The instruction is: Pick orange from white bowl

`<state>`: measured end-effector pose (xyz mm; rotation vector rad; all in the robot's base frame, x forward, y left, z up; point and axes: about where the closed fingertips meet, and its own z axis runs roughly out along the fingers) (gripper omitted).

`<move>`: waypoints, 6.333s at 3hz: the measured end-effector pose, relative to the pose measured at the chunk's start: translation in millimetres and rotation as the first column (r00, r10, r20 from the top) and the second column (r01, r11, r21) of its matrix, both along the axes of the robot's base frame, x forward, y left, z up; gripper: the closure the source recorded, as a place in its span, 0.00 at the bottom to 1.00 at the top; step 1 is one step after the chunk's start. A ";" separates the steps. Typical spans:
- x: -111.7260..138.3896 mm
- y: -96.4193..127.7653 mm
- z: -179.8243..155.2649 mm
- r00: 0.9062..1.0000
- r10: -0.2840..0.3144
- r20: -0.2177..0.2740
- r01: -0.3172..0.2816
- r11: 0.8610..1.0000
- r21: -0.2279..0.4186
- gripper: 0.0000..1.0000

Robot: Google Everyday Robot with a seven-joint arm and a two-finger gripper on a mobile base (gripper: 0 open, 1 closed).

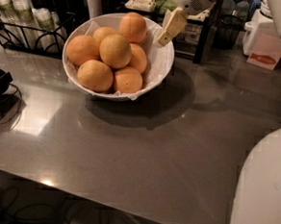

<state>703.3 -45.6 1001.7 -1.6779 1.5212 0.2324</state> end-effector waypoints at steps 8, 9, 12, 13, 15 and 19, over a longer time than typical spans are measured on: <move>34.1 20.0 -0.3 0.997 0.035 0.062 -0.033 0.999 -0.040 0.07; 32.4 27.1 -3.4 0.997 0.064 0.046 -0.061 0.997 -0.050 0.15; 35.9 51.7 -28.4 0.992 0.125 -0.015 -0.125 0.991 -0.047 0.14; 36.8 62.7 -32.9 0.987 0.156 -0.027 -0.158 0.986 -0.057 0.14; 40.9 73.3 -38.5 0.981 0.190 -0.036 -0.193 0.978 -0.079 0.14; 55.9 64.6 -51.2 0.986 0.155 -0.055 -0.160 0.983 -0.092 0.35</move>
Offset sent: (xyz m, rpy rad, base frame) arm 0.0255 -0.0105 -0.0004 0.0038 -0.0498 -0.0785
